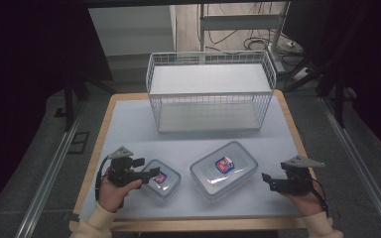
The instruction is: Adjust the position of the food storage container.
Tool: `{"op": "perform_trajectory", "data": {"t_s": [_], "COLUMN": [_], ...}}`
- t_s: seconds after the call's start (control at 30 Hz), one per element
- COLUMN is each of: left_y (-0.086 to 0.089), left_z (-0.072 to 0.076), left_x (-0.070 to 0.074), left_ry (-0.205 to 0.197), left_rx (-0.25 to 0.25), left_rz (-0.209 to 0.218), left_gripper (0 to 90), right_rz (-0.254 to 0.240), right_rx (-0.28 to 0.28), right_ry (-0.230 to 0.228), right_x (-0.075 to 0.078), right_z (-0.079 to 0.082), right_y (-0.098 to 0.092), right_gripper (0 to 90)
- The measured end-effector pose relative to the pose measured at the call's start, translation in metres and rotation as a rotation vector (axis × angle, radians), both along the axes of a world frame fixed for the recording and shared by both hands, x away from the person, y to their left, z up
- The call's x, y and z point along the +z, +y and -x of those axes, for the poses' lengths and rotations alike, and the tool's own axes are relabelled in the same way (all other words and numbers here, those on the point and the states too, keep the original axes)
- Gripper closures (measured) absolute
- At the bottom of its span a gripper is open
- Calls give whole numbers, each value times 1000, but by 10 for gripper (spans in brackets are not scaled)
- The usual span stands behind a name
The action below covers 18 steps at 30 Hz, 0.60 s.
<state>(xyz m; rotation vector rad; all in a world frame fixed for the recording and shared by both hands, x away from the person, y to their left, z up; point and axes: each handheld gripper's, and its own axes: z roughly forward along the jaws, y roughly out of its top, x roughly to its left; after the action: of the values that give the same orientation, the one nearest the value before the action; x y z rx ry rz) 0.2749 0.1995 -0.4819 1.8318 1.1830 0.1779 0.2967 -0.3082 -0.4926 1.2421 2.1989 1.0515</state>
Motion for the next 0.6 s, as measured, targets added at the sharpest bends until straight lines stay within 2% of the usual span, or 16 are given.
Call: {"op": "perform_trajectory", "data": {"t_s": [0.3,0.43,0.5,0.53,0.57,0.6], "left_y": [-1,1,1,1,1,1], "left_z": [2,2,2,2,2,2], "left_x": [3,5,5,6,6,6], "left_ry": [-7,-12,-13,-14,-14,-14], "left_rx": [-1,0,1,1,1,0], "left_rz": [3,5,6,6,6,5], "left_gripper": [209,209,209,209,209,209], "right_rz": [-19,-35,-43,-46,-46,-52], "right_rx": [34,73,97,124,124,151], "right_ry": [3,5,-1,-7,-7,-3], "right_x": [6,13,17,20,20,23], "right_z": [5,8,10,12,12,13], "right_y": [-5,-4,-3,-2,-2,-1], "right_gripper": [208,250,295,359,359,445]}}
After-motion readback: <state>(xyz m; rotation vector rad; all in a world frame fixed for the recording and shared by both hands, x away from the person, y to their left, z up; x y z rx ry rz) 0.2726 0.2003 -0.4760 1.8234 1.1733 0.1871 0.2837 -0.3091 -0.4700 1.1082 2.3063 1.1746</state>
